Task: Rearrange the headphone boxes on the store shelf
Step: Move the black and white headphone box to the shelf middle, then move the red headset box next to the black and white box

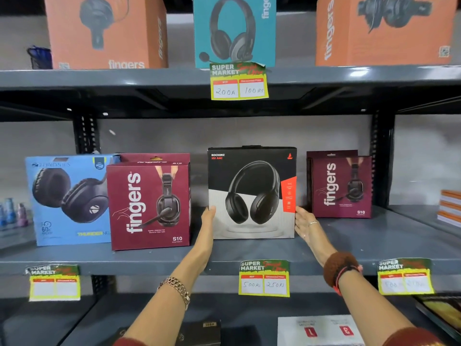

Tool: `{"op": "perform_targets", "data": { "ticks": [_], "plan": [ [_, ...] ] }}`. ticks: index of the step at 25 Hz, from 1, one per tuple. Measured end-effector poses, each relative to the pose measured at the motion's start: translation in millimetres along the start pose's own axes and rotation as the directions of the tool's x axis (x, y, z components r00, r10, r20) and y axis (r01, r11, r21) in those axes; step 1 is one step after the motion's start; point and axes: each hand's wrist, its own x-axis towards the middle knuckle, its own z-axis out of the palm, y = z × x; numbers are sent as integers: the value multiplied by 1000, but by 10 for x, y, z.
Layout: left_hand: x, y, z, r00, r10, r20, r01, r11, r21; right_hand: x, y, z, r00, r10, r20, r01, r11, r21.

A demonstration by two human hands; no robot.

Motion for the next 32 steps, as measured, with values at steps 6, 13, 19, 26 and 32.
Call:
{"op": "perform_targets", "data": {
  "ticks": [6, 13, 19, 26, 32],
  "plan": [
    [-254, -12, 49, 966, 195, -168, -189, 981, 51, -171, 97, -100, 988, -153, -13, 153, 987, -41],
    [-740, -174, -729, 642, 474, -603, -507, 852, 130, -545, 190, 192, 854, -457, -248, 470, 883, -6],
    [-648, 52, -1620, 675, 288, -679, -229, 957, 178, -680, 184, 1300, 908, -400, 123, 400, 916, 28],
    [-650, 271, -1825, 902, 123, -413, -120, 992, 33, -651, 323, 2196, 962, -58, 268, 94, 988, -123],
    [-924, 184, -1696, 890, 195, -412, -225, 974, -24, -882, 318, 2101, 977, -74, 201, 87, 995, -56]
  ]
}}
